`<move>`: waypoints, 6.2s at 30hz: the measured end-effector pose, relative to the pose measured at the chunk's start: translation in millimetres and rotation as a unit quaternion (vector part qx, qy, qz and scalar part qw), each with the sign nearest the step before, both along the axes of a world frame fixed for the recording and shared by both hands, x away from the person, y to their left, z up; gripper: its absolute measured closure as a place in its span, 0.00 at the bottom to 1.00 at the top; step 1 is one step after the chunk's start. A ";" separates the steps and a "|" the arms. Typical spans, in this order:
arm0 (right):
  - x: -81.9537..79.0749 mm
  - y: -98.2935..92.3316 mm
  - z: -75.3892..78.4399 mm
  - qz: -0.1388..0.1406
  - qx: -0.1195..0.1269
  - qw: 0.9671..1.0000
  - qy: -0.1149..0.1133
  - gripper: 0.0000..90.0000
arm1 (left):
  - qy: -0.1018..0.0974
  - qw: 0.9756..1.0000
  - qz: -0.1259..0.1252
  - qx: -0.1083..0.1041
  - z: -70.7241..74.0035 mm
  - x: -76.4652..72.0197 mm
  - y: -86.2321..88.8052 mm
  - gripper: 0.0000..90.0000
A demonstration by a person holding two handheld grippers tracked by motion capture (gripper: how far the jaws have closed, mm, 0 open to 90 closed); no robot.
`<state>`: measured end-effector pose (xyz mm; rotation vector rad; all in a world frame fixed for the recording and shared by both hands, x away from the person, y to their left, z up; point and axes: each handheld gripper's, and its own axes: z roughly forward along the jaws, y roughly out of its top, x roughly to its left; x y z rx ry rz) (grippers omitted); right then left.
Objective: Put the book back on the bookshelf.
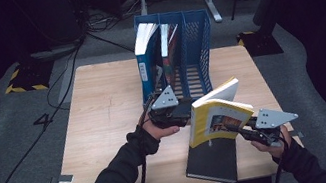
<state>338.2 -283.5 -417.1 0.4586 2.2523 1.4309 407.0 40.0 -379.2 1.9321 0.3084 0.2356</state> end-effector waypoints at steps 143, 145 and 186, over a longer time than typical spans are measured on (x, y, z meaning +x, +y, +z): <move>21.9 -35.4 -22.3 -0.124 -0.056 0.990 0.034 0.37 | -0.086 0.972 0.206 -0.078 54.5 -7.4 19.4 0.84; 21.8 -34.6 -22.7 -0.124 -0.059 0.990 0.034 0.37 | -0.086 0.968 0.224 -0.078 57.8 -2.5 19.7 0.84; 20.7 -33.3 -23.8 -0.121 -0.061 0.990 0.035 0.37 | -0.023 0.928 0.369 -0.050 57.5 70.1 -28.0 0.84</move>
